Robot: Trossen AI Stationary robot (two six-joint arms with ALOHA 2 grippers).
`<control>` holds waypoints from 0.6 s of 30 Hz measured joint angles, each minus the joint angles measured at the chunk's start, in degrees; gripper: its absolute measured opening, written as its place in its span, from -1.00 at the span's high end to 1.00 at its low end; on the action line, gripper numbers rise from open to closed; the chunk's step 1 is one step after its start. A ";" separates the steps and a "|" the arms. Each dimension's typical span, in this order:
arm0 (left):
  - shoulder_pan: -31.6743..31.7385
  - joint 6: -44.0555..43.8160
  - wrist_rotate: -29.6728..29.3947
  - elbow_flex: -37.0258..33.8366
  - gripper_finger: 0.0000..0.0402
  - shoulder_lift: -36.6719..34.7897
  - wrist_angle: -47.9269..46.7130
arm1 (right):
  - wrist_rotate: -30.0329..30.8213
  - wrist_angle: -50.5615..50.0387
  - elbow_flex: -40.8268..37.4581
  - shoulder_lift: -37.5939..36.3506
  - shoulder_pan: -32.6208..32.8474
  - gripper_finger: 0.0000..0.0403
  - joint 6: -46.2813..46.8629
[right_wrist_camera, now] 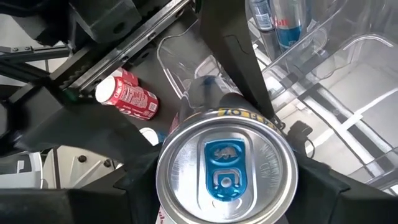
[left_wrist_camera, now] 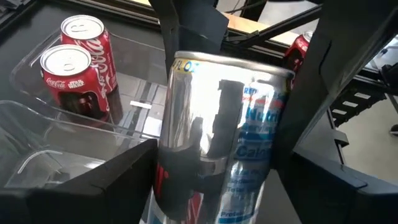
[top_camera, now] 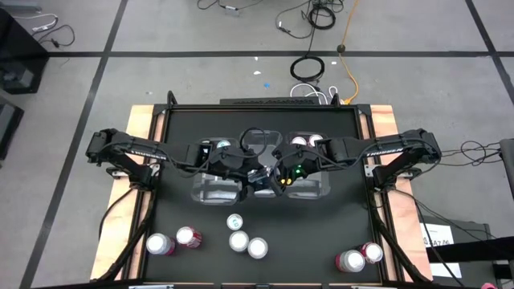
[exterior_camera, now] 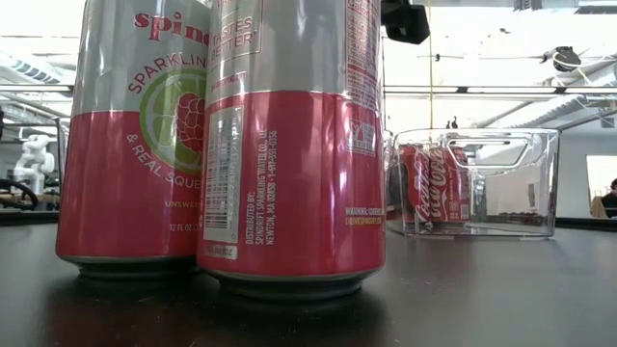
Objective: Sort soda cans
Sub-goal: Put the bottom right blue soda can into the left transparent bin
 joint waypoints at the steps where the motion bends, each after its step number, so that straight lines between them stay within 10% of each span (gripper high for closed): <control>1: 0.03 0.00 0.00 0.00 -0.65 0.00 0.03 | 0.07 -0.01 0.01 0.00 0.00 -0.25 0.00; 18: 0.01 0.26 0.03 0.00 -0.61 0.00 -0.30 | -0.25 1.30 0.01 0.00 -0.04 -0.25 -0.17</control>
